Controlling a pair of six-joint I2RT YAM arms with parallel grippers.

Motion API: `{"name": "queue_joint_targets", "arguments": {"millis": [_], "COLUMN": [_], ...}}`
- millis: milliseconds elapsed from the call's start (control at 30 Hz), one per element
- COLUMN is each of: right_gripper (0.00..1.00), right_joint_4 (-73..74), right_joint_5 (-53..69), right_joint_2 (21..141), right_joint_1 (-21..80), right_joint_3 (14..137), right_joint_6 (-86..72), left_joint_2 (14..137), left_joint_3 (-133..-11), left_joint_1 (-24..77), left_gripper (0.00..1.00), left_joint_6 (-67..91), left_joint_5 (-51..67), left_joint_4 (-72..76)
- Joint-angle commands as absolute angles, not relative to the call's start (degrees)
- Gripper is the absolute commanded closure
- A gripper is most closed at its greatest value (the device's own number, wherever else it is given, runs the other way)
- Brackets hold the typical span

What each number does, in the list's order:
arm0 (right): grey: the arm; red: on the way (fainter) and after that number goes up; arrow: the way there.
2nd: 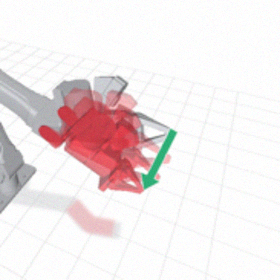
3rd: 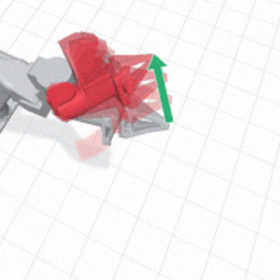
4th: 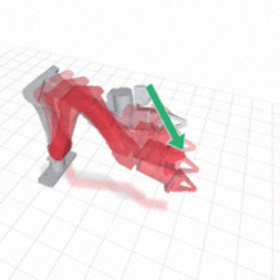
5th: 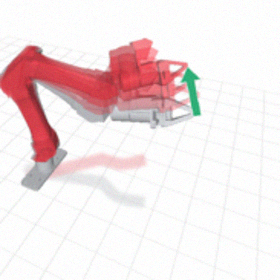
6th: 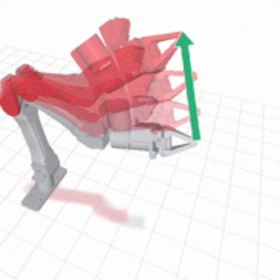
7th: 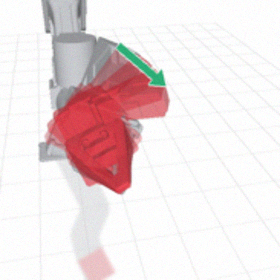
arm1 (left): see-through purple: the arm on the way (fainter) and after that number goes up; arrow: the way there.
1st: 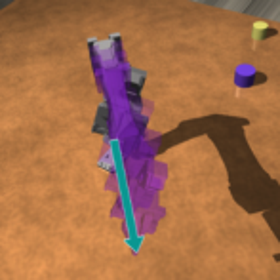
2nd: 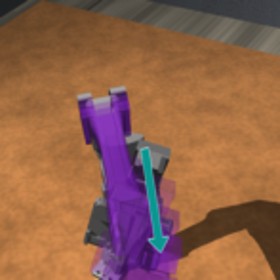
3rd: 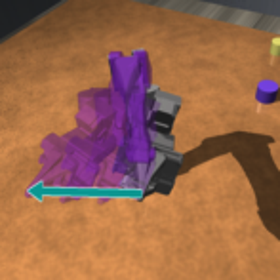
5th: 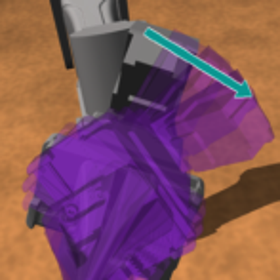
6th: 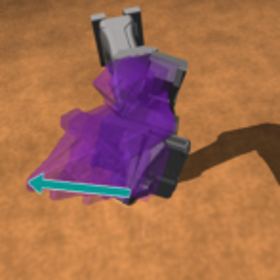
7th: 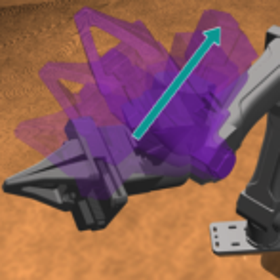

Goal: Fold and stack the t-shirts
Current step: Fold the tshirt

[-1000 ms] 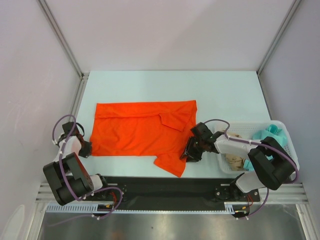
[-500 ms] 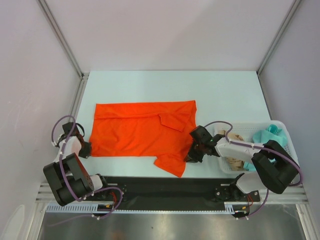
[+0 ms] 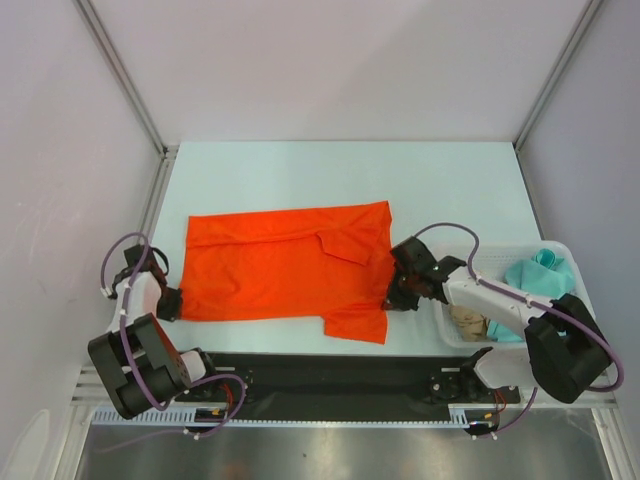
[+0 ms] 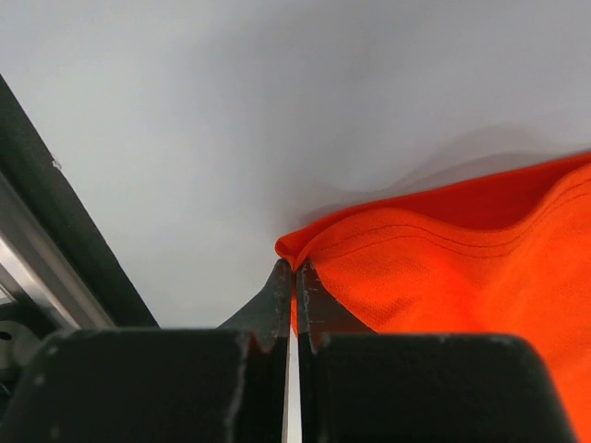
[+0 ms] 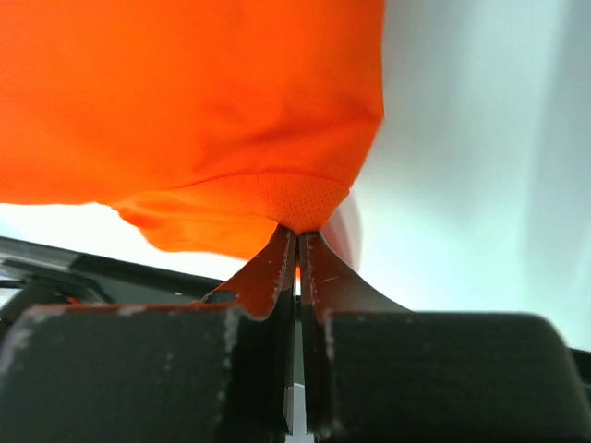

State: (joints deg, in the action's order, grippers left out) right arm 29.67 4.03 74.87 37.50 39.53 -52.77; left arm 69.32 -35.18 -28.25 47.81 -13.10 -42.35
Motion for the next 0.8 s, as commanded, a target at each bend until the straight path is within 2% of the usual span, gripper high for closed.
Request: {"name": "queue_joint_targets", "arguments": {"millis": [0, 200, 533, 767], "right_gripper": [1.00, 1.00, 1.00, 1.00], "right_joint_4": [32.00, 33.48, 35.33, 35.95], "right_joint_5": [5.00, 7.73, 11.51, 13.09], "right_joint_2": [74.79, 79.10, 87.00, 92.54], "right_joint_1": [34.02, 32.17, 26.28, 22.33], "right_joint_3": [44.03, 49.64, 60.54, 66.17], "right_joint_6": [-45.98, -42.28, -37.62, -34.90], "left_joint_2": [67.41, 67.32, 70.40, 73.64], "left_joint_3": [-39.37, -40.08, -47.99, -50.44], "left_joint_1": [-28.04, -28.04, -26.72, -24.18], "left_gripper": [1.00, 1.00, 1.00, 1.00], "left_joint_6": [49.47, 54.40, 58.35, 59.59], "left_joint_5": [-13.97, -12.40, -15.29, -13.62], "left_joint_4": [-45.78, -51.59, -57.91, -55.20]}}
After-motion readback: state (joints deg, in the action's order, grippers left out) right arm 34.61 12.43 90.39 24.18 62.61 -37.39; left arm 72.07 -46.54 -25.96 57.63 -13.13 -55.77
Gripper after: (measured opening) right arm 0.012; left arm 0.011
